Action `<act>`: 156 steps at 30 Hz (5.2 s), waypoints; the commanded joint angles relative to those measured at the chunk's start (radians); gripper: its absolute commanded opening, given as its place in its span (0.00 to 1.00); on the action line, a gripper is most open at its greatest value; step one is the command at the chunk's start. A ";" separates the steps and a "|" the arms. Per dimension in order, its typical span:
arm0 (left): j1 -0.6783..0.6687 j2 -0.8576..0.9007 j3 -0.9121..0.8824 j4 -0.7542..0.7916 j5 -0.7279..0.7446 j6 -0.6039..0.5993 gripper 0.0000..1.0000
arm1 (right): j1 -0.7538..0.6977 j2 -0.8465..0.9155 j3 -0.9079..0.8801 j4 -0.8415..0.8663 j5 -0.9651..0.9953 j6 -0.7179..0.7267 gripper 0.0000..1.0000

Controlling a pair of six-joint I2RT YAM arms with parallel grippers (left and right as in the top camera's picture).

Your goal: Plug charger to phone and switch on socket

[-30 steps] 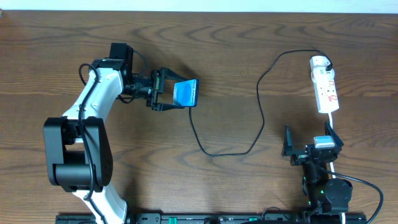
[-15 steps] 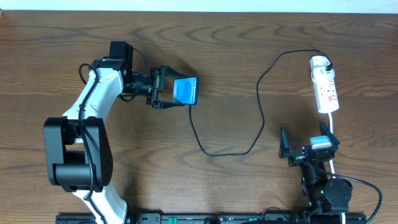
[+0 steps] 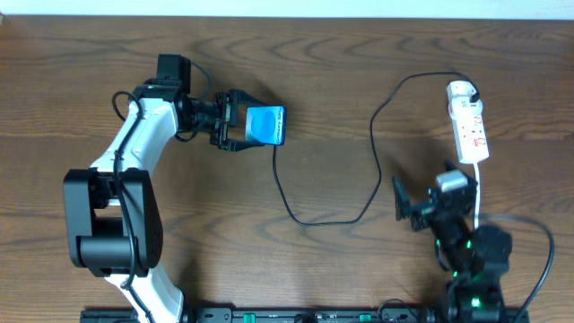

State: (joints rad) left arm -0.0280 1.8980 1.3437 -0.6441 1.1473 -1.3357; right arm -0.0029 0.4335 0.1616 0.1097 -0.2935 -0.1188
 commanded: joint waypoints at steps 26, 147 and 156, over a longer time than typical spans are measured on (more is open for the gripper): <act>0.005 -0.019 0.022 0.232 -0.242 -0.013 0.49 | 0.013 0.876 0.736 -0.185 -0.618 0.121 0.99; -0.105 -0.019 0.022 0.155 -0.325 0.081 0.30 | 0.577 1.402 0.898 0.114 -0.092 0.761 0.21; -0.105 -0.019 0.022 0.155 -0.325 0.082 0.31 | 0.573 1.402 0.898 0.127 -0.086 0.762 0.06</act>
State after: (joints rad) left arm -0.1326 1.8980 1.3437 -0.4900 0.7841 -1.2594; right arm 0.5613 1.8259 1.0389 0.2291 -0.3843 0.6483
